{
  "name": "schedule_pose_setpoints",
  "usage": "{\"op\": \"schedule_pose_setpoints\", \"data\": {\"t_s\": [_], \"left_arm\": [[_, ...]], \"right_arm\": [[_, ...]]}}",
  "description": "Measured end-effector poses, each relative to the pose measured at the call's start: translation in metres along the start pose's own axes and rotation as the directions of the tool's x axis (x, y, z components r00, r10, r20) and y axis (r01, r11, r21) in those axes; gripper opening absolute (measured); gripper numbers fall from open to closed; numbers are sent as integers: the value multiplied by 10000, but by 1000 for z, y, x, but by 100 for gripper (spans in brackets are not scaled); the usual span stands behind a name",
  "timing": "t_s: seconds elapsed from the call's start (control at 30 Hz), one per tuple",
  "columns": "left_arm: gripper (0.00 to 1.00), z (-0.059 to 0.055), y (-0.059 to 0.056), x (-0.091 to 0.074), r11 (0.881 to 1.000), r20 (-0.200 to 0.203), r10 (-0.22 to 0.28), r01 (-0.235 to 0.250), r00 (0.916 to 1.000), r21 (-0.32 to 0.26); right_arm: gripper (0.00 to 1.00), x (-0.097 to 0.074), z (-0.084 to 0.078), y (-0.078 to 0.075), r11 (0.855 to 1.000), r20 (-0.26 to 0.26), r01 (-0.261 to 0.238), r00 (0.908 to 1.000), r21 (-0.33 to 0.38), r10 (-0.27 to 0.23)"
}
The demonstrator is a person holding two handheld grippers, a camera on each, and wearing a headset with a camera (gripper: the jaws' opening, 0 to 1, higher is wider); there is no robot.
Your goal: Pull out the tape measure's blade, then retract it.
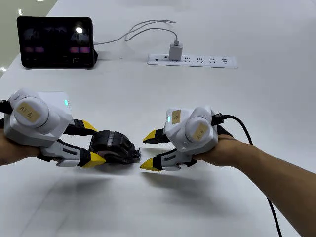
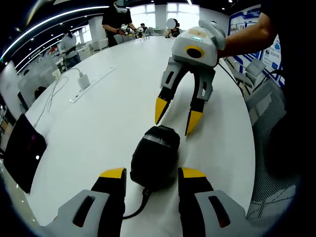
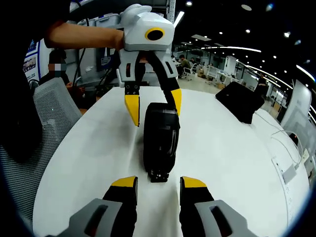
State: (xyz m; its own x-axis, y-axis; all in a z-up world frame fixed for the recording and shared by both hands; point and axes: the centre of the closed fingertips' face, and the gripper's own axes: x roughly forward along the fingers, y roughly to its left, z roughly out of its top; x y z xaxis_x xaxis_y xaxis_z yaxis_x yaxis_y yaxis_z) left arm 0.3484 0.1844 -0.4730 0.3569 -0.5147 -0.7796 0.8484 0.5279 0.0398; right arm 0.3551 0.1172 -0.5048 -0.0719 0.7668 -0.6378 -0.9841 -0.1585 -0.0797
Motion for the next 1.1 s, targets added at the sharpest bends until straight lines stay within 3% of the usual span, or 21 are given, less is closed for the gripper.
{"op": "schedule_pose_setpoints", "data": {"t_s": [0.5, 0.77, 1.1], "left_arm": [[25, -2, 3, 3, 9982, -260, -418, 428, 9988, 417], [25, -3, 3, 4, 9965, -140, -566, 574, 9983, 601], [24, -3, 3, 4, 9954, -9, -612, 611, 9981, 742]], "right_arm": [[21, 9, -1, -4, 9998, -89, -159, 9998, -79, 159], [12, 15, 0, 1, 9989, -117, -407, 9991, -235, 404], [12, 17, -3, 0, 9993, -99, -363, 9993, -114, 362]]}}
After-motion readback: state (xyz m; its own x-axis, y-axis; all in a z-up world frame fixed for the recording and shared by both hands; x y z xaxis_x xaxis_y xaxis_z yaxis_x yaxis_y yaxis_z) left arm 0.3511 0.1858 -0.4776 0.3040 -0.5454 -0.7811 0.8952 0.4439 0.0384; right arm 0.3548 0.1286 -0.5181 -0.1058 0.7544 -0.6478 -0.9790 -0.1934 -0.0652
